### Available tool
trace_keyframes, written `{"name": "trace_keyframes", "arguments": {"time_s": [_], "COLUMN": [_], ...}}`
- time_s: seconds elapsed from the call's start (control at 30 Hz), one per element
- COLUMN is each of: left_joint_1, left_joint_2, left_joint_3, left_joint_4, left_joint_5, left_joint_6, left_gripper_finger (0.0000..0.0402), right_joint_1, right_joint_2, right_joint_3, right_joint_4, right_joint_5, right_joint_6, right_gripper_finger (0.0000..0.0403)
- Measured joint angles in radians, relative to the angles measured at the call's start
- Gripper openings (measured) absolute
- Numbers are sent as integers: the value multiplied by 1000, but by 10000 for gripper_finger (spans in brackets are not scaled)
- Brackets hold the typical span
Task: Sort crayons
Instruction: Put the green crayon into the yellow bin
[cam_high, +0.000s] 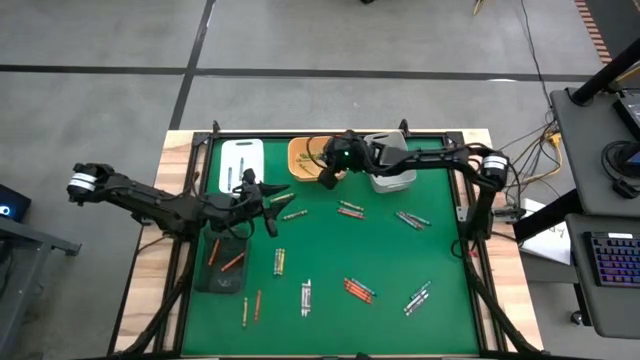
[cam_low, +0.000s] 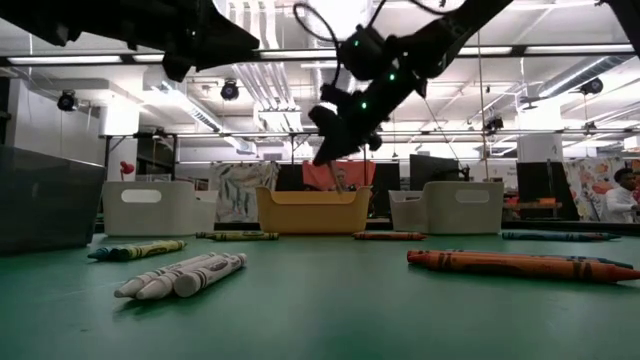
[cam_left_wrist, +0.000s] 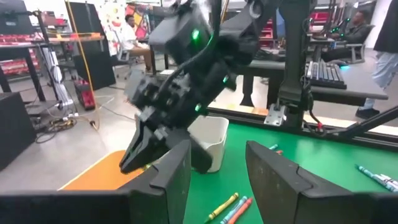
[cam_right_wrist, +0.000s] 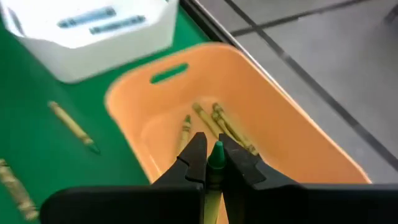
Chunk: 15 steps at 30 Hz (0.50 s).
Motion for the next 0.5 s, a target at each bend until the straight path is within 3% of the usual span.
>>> {"name": "trace_keyframes", "arguments": {"time_s": [0.5], "left_joint_1": [1], "left_joint_2": [0], "left_joint_3": [0], "left_joint_4": [-6], "left_joint_5": [-2], "left_joint_6": [0], "left_gripper_finger": [137], "right_joint_1": [-20], "right_joint_2": [36], "right_joint_3": [0], "right_joint_4": [1], "right_joint_5": [-2], "right_joint_6": [-29], "right_gripper_finger": [13]}}
